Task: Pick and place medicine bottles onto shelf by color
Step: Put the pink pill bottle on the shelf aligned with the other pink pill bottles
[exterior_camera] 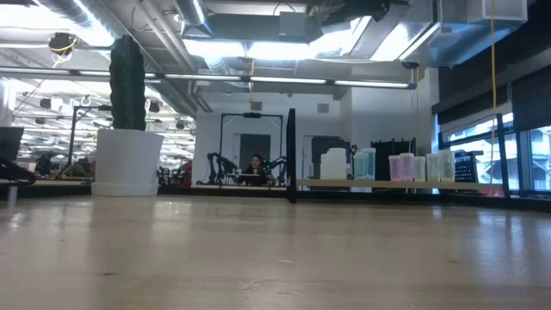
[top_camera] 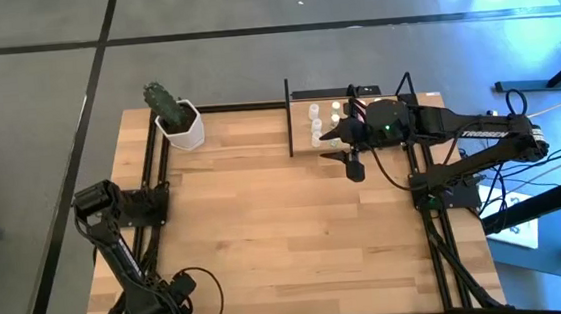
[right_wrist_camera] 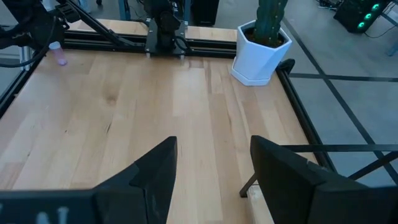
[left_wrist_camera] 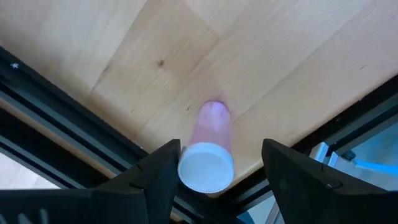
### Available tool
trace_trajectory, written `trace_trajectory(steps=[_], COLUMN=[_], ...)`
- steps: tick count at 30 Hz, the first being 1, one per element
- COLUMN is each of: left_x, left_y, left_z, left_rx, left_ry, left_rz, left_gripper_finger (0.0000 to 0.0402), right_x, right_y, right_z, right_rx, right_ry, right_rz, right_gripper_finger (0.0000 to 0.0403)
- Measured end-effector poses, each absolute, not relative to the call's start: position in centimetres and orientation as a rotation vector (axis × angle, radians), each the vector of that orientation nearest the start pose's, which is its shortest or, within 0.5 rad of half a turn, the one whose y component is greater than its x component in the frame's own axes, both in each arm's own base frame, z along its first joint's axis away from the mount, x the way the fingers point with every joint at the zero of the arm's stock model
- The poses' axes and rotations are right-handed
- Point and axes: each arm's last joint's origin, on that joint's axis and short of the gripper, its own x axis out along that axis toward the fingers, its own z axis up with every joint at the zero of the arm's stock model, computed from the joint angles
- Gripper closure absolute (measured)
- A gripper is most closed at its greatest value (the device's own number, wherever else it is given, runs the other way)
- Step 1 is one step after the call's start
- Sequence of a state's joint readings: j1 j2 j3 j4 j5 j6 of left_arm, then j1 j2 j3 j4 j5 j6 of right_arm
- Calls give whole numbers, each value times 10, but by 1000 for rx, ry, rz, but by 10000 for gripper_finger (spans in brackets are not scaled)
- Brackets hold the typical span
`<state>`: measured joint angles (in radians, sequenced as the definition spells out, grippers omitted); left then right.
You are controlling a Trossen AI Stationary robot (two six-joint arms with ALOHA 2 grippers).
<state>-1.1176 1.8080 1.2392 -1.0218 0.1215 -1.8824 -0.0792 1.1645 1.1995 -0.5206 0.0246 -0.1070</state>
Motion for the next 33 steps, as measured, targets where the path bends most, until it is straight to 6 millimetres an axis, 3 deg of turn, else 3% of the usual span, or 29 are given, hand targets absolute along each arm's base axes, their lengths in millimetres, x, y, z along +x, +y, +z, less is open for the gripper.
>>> trace_trajectory(steps=[8,24,33], left_x=[136,138,160], left_y=[-289,-288,-273], left_z=[182,183,191], left_rx=[-619,-631,-695], left_ry=[1626,1627,1568], left_rz=[632,642,655], left_gripper_finger=[197,304,307], right_x=[243,243,243], right_y=[-20,-20,-20], right_z=[369,369,369], right_rx=[-91,-91,-95], right_ry=[491,491,491], right_rz=[-76,-76,-75], right_gripper_finger=[196,196,196])
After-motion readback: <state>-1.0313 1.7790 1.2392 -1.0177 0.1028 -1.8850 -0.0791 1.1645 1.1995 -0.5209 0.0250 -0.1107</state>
